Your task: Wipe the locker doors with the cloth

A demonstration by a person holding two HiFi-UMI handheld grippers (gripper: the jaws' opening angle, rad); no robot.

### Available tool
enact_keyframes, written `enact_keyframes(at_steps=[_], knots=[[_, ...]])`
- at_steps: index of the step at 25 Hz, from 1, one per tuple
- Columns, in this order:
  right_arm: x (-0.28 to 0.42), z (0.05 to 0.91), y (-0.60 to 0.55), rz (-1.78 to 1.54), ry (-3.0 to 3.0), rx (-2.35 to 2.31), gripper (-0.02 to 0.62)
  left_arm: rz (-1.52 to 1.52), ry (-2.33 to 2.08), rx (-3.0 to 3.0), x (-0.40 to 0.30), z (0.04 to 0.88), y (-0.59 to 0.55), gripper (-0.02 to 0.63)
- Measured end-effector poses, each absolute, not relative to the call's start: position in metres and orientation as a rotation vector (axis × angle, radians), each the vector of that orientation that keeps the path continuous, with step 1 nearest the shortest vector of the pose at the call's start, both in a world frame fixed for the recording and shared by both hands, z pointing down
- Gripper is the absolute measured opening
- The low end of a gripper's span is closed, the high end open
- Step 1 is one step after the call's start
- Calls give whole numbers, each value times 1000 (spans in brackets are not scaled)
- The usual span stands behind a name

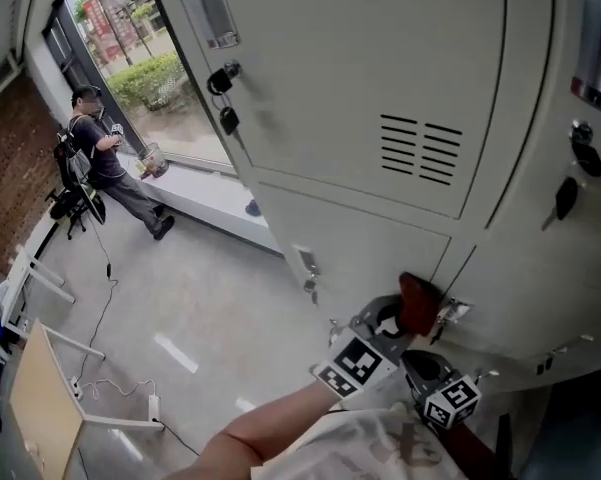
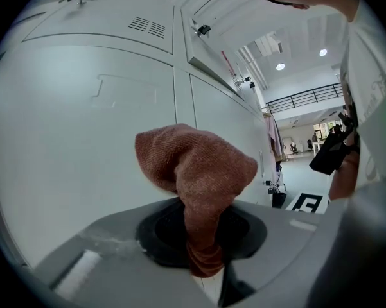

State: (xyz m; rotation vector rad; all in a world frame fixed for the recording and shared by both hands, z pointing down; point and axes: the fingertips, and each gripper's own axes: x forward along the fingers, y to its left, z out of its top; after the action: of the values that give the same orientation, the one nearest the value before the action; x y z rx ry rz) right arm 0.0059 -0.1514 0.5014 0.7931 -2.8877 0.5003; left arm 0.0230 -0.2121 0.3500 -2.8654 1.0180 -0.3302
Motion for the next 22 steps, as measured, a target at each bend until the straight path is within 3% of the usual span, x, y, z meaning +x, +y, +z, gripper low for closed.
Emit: enact_keyframes(at_steps=[22], knots=[[-32,503,-139,523,-2900,665,8,-303,1408,-2748,-121,352,-243,78]])
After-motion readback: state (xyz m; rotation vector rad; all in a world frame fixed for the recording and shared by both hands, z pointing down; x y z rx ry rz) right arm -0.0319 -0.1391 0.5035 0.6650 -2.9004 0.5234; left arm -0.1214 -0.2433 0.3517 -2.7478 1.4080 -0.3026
